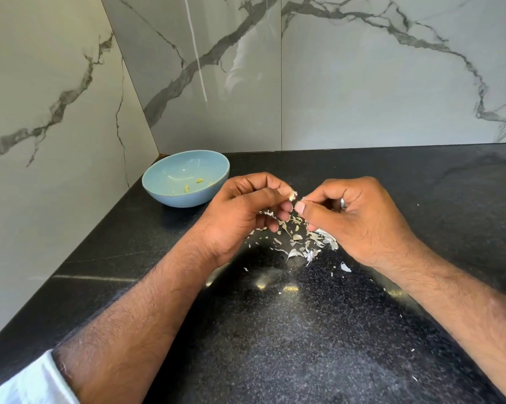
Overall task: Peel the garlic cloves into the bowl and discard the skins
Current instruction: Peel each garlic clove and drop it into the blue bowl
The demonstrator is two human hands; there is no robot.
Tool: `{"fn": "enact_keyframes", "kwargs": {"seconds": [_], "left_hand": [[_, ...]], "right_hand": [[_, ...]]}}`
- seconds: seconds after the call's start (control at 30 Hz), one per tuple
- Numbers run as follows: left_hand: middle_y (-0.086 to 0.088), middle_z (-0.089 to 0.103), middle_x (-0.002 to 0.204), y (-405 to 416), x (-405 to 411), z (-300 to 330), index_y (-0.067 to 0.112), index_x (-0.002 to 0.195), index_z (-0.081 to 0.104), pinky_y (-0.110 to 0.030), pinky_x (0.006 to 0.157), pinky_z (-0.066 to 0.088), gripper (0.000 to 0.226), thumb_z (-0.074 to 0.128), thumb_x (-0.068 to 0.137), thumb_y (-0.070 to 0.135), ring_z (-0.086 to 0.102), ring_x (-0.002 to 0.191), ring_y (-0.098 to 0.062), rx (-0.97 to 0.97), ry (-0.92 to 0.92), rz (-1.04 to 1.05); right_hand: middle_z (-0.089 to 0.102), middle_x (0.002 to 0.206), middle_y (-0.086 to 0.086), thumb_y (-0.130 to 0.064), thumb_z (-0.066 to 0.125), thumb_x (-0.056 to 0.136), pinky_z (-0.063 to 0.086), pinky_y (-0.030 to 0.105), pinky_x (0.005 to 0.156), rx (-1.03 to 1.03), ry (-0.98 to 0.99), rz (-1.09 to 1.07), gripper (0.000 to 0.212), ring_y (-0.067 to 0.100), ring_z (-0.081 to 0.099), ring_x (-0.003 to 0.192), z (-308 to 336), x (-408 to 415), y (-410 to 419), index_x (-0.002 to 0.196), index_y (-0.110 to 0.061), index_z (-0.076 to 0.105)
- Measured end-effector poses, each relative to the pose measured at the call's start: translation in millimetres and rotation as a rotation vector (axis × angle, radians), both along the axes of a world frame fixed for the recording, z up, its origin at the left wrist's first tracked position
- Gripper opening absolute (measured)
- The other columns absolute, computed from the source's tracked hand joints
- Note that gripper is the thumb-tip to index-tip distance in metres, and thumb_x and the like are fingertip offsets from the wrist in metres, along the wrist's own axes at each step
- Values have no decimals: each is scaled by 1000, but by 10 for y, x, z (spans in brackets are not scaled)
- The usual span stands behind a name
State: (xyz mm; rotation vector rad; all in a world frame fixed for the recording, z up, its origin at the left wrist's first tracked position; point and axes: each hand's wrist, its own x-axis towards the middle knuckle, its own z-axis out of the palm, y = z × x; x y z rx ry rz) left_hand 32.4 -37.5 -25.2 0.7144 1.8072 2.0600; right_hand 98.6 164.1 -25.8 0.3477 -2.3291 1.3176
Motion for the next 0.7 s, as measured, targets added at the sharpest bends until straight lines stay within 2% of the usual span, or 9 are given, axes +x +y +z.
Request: {"fn": "enact_keyframes", "kwargs": {"seconds": [0.1,0.17,0.3,0.4,0.47,0.5,0.57,0.6,0.7], "left_hand": [[-19,74,89,-6,4,8,3,100,73,-35,68,51,10,72,95,11,70,77,-26,19,-31,-37],[-20,77,91,-7,12,21,2,104,73,-33,69,53,17,72,92,13,75,77,-26,33,-49,-24],[-20,78,94,-16,3,33,0,108,73,-30,70,57,23,74,87,10,76,80,-25,42,-56,1],[-19,78,93,-11,5,29,0,107,74,-28,71,58,24,75,85,10,74,81,-25,40,-48,20],[-17,76,91,-6,11,25,1,105,74,-28,70,57,22,74,86,12,73,81,-25,30,-20,35],[-17,76,91,-5,12,23,1,103,75,-29,69,57,20,73,87,13,72,82,-25,23,-6,40],[-17,76,90,-10,11,17,3,101,75,-31,69,55,16,73,89,14,71,82,-25,1,16,54],[-17,76,90,-15,9,12,4,100,75,-31,69,55,14,73,90,13,72,81,-25,-18,32,62],[-17,77,90,-5,1,-20,3,101,75,-30,68,56,7,72,97,8,73,81,-25,-108,116,69]], "right_hand": [[74,69,-11,-21,90,81,57,31,56,-9,-8,-76,14,10,67,59,12,10,27,72,-22,78],[74,70,-9,-18,92,77,55,26,54,-15,-55,-85,18,7,64,58,-7,-10,58,72,-22,76],[76,78,-11,-10,83,87,61,32,73,85,-207,-16,19,8,70,69,-50,-40,54,89,-29,81],[76,75,-7,-32,77,94,63,45,75,72,-201,-37,10,20,72,72,-49,-30,61,86,-29,82],[75,70,-2,-46,75,91,63,49,68,52,-118,-94,24,26,72,68,-25,-37,68,79,-27,80],[74,69,-1,-45,77,90,64,45,65,40,-81,-126,22,26,72,66,-9,-43,81,78,-26,79],[74,72,-5,-31,85,86,60,25,61,-30,-28,-141,8,16,70,65,39,-28,87,85,-25,80],[75,76,-7,-26,86,86,56,20,61,-52,-9,-133,7,12,70,67,51,-21,74,90,-24,81],[73,78,-13,-24,78,93,53,19,65,31,56,-100,4,8,70,73,27,-8,30,93,-23,82]]}}
